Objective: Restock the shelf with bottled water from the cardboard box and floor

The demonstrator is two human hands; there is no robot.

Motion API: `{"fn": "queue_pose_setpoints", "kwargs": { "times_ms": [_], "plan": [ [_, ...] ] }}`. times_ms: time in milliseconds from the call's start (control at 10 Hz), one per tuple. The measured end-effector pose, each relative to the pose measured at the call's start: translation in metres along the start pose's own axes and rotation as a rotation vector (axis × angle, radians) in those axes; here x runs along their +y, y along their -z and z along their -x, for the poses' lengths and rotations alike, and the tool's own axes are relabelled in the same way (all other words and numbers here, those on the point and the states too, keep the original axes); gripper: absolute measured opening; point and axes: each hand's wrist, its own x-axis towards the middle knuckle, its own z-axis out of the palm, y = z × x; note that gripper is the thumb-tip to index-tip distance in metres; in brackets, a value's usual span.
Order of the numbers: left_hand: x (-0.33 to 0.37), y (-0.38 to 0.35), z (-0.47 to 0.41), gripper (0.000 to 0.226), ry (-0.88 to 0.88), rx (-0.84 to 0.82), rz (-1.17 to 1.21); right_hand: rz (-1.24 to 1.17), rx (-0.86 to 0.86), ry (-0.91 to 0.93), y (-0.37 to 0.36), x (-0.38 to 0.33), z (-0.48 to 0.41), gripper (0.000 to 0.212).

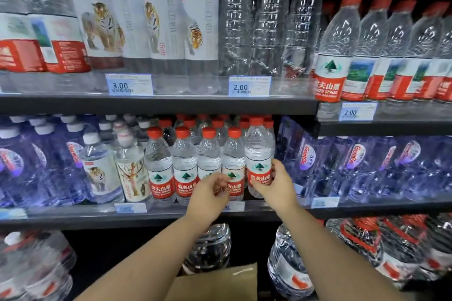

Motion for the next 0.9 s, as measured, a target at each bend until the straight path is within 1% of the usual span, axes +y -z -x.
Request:
{"fn": "queue_pose_setpoints", "kwargs": {
  "times_ms": [200,400,500,600,800,900],
  "plan": [
    [-0.025,0.016,0.007,0.029,-0.124,0.039,-0.273,-0.005,-0.013,-0.068,-0.007,0.017,0.0,0.068],
    [-0.04,0.019,0.011,0.026,-0.134,0.106,-0.447,0.042,-0.099,-0.091,-0.008,0.03,-0.001,0.073],
    [-0.046,0.018,0.013,0.026,-0.126,0.106,-0.501,0.072,-0.133,-0.105,-0.008,0.032,-0.007,0.072],
    [-0.045,0.016,0.015,0.027,-0.107,0.104,-0.524,0.086,-0.129,-0.102,-0.008,0.03,-0.009,0.07],
    [-0.03,0.013,0.018,0.033,-0.099,0.115,-0.604,0.243,-0.09,-0.056,-0.011,0.035,-0.006,0.066],
    [-0.016,0.014,0.015,0.037,-0.135,0.088,-0.68,0.282,0.013,-0.026,-0.009,0.027,0.0,0.065]
  ]
}}
